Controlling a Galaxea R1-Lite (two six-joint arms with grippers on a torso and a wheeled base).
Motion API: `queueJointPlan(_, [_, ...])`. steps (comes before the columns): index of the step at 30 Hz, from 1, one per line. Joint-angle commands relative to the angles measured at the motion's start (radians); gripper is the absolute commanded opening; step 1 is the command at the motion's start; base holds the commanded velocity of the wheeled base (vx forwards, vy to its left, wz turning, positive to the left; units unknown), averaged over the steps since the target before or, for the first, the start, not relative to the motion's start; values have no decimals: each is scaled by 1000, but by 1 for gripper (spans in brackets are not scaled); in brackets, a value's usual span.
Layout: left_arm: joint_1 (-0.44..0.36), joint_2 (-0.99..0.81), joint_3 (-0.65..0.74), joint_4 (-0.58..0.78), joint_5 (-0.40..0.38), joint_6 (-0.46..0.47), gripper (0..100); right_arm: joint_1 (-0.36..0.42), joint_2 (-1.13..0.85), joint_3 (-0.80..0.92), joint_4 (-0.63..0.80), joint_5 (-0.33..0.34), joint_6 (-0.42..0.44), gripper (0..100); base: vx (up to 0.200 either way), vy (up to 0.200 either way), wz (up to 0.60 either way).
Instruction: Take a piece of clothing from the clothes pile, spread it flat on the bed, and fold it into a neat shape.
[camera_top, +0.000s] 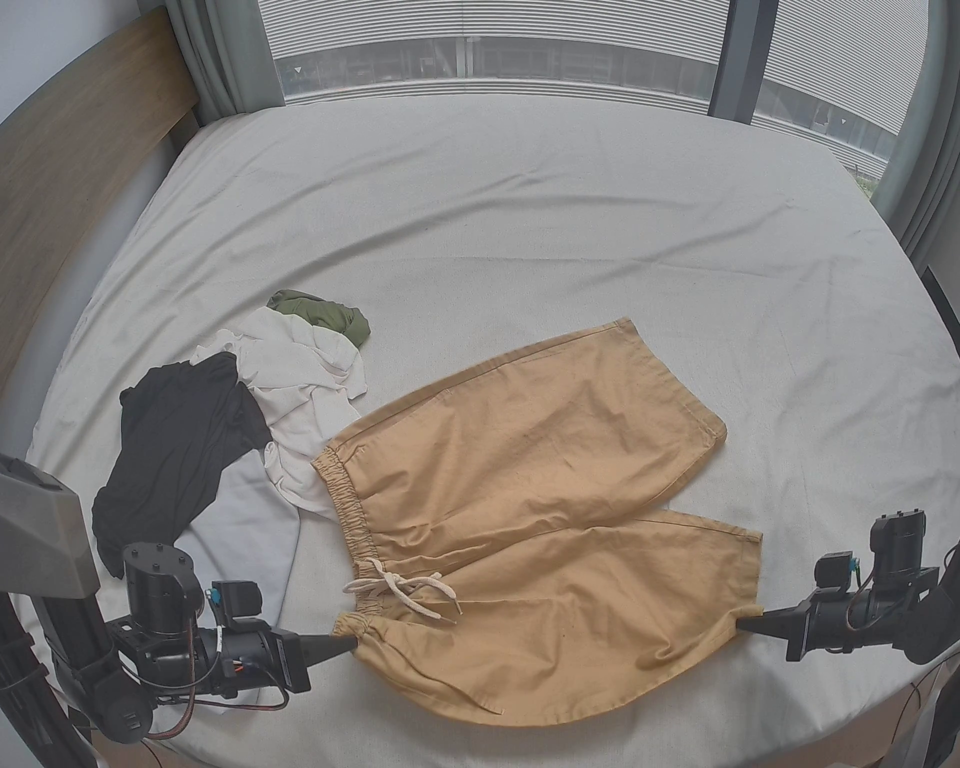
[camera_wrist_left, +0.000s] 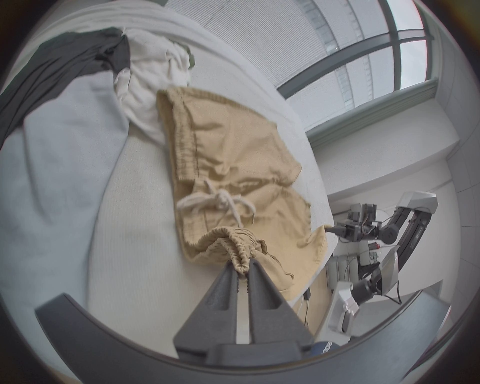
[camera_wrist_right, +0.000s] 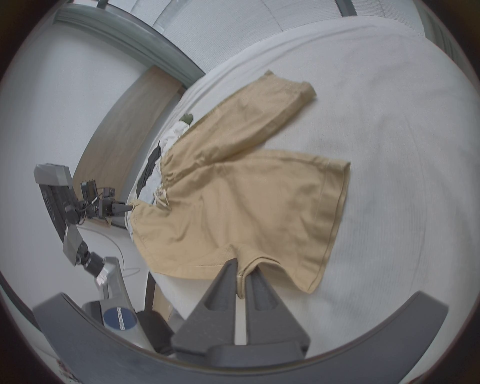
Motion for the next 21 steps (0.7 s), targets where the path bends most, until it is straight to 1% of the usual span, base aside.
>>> queueJointPlan(1, [3,91,1,-110,18,-33,0,15,14,-27,-89,-4,75,0,0,0,0])
queueJointPlan(3, [3,102,-4,-117,26,-31,0,15,14,-31,-106,-6,94,0,0,0,0])
queueJointPlan(4, [3,107,-10,-113,40,-33,0,15,14,-47,-134,-7,129,0,0,0,0])
queueJointPlan(8, [4,107,-21,-113,41,-36,0,16,16,-79,-175,-7,189,0,0,0,0])
queueJointPlan(12, [7,99,-34,-113,43,-39,0,19,16,-111,-195,-10,221,0,0,0,0])
queueJointPlan(14, [16,93,-39,-114,43,-45,0,36,16,-134,-194,-12,225,0,0,0,0])
queueJointPlan(15, [16,88,-45,-114,43,-48,0,41,16,-140,-194,-19,225,0,0,0,0])
queueJointPlan(18, [15,47,-67,-113,43,-88,0,53,17,-162,-197,-72,236,0,0,0,0])
queueJointPlan(21, [10,26,-84,-113,46,-120,0,71,29,-192,-201,-85,270,0,0,0,0])
